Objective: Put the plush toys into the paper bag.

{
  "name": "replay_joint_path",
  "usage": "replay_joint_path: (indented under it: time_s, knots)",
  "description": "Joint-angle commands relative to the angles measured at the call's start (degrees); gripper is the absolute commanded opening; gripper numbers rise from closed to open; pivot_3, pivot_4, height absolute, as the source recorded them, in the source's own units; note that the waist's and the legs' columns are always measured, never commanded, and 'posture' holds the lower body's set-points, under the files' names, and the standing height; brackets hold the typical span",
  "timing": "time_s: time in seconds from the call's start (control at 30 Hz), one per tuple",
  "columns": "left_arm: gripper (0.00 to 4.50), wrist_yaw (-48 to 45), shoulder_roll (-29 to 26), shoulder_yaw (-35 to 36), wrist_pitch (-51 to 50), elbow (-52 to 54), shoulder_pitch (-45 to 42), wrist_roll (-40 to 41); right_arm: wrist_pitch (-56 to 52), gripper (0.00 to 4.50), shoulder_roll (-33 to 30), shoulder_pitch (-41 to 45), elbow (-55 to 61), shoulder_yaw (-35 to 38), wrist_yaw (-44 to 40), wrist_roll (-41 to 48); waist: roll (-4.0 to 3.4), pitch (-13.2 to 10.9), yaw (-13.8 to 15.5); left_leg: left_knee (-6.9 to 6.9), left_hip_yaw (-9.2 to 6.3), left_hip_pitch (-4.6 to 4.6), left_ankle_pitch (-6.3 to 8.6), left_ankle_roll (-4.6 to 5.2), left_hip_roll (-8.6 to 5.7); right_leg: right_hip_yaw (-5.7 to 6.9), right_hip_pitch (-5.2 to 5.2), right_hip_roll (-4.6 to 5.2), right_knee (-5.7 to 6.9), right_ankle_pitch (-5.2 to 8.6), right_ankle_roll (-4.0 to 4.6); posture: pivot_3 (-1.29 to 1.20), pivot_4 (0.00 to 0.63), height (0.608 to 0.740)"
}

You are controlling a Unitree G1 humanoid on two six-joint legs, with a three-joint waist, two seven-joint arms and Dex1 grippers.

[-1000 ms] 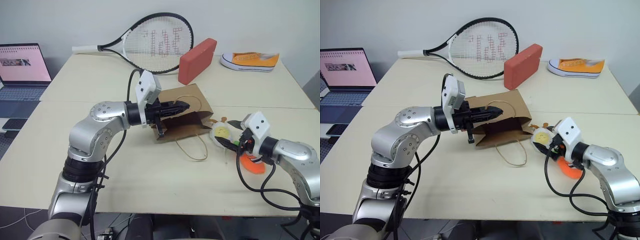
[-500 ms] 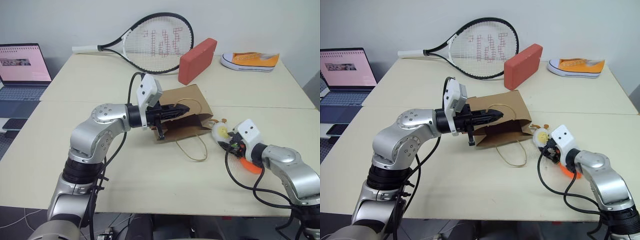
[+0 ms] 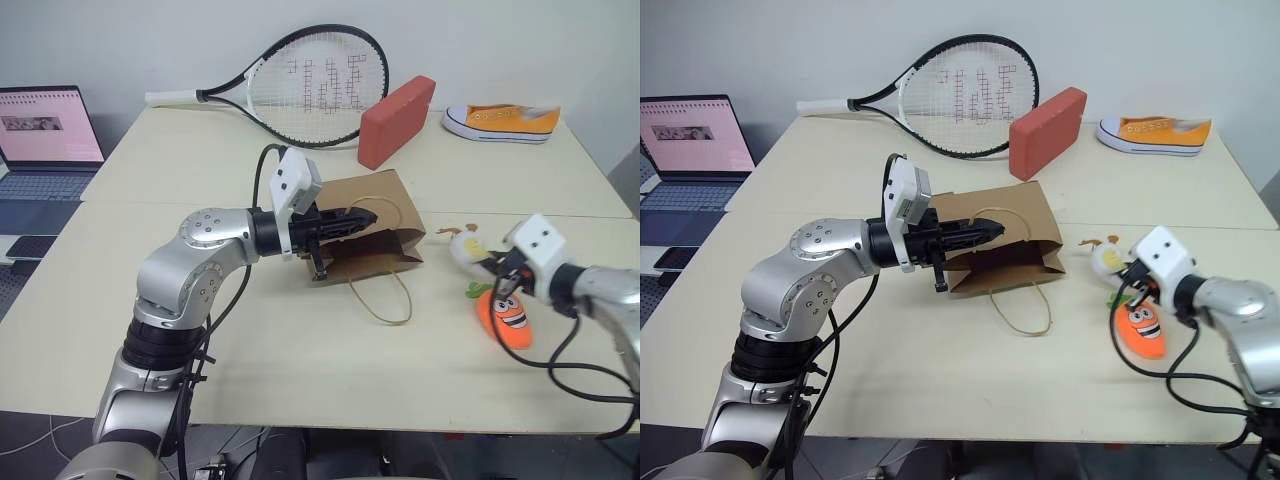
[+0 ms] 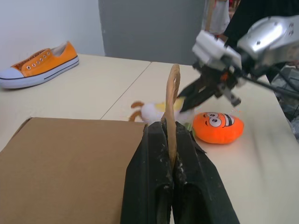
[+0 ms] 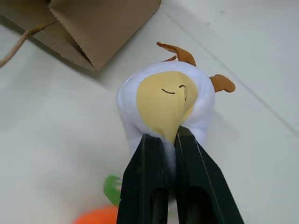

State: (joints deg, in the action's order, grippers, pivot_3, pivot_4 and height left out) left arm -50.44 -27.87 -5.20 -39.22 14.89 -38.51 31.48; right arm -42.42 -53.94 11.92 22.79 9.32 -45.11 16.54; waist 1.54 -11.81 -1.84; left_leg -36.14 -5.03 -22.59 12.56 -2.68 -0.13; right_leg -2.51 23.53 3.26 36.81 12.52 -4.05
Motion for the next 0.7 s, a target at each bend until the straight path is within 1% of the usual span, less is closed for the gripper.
replay_joint_path:
  time_s: [0.03, 0.1, 0.17, 0.27, 0.47, 0.53, 0.6, 0.7]
  knots:
    - [0.00, 0.4, 0.5, 0.9, 0.8, 0.4, -0.9, 0.6, -3.8, 0.02, -5.2, -0.6, 6.6, 6.3, -9.0, 8.6, 0.00, 0.0, 0.0, 0.00, 0.00, 0.01, 0.00, 0.00, 0.00, 0.00, 0.00, 0.00, 0.00, 0.00, 0.00, 0.00, 0.150, 0.740]
    - [0.00, 0.4, 0.9, 0.7, 0.9, 0.2, -1.1, 0.6, -6.5, 0.02, -6.3, -0.3, 9.4, 7.5, -11.0, 13.2, 0.01, 0.0, 0.0, 0.00, -0.01, -0.01, 0.00, 0.00, 0.00, 0.00, 0.00, 0.00, -0.01, 0.00, 0.00, 0.00, 0.150, 0.740]
    - [0.00, 0.6, 1.5, 0.5, 0.9, 0.2, -1.5, 0.5, -9.6, 0.02, -6.0, 0.2, 12.2, 7.9, -11.5, 18.3, 0.03, 0.0, 0.0, 0.00, 0.00, 0.00, 0.00, 0.00, 0.01, 0.01, -0.01, 0.00, -0.02, 0.00, 0.00, 0.00, 0.150, 0.740]
    - [0.00, 1.6, 2.3, 0.5, 1.2, 0.7, -2.7, 0.0, -11.8, 0.02, -4.3, 1.7, 14.7, 5.8, -8.8, 21.1, 0.04, 0.0, 0.0, -0.04, -0.01, -0.03, 0.00, 0.00, 0.00, 0.01, -0.01, 0.00, -0.02, 0.00, -0.01, 0.00, 0.150, 0.740]
    - [0.00, 2.7, 2.9, 0.7, -0.6, 3.1, -3.6, 1.6, -12.5, 0.02, 3.7, 7.9, 13.3, -5.0, 0.9, 18.0, 0.03, 0.0, 0.0, -0.11, -0.01, -0.07, 0.00, 0.00, -0.02, -0.03, -0.01, 0.00, -0.05, -0.01, -0.03, 0.00, 0.150, 0.740]
    - [0.00, 2.9, 3.0, 0.7, -0.9, 3.7, -3.5, 1.8, -11.9, 0.02, 6.2, 9.0, 12.8, -8.6, 2.9, 16.4, 0.03, 0.0, 0.0, -0.08, -0.02, -0.09, 0.00, 0.00, -0.02, -0.03, 0.04, 0.00, -0.03, -0.01, -0.03, 0.00, 0.150, 0.740]
    - [0.00, 2.8, 2.9, 0.6, -1.2, 4.2, -3.2, 2.0, -10.0, 0.02, 9.1, 10.2, 10.3, -12.7, 5.6, 12.8, 0.03, 0.0, 0.0, -0.07, -0.08, -0.15, 0.00, 0.00, -0.02, 0.02, 0.08, -0.01, -0.03, -0.01, -0.02, 0.00, 0.150, 0.740]
    - [0.00, 2.8, 2.6, 0.4, -1.4, 4.6, -2.8, 2.1, -7.9, 0.02, 13.4, 12.4, 6.2, -15.9, 9.6, 8.5, 0.03, 0.0, 0.0, -0.08, -0.07, -0.18, 0.00, -0.01, -0.04, 0.00, 0.12, -0.01, -0.02, -0.02, -0.03, 0.00, 0.150, 0.740]
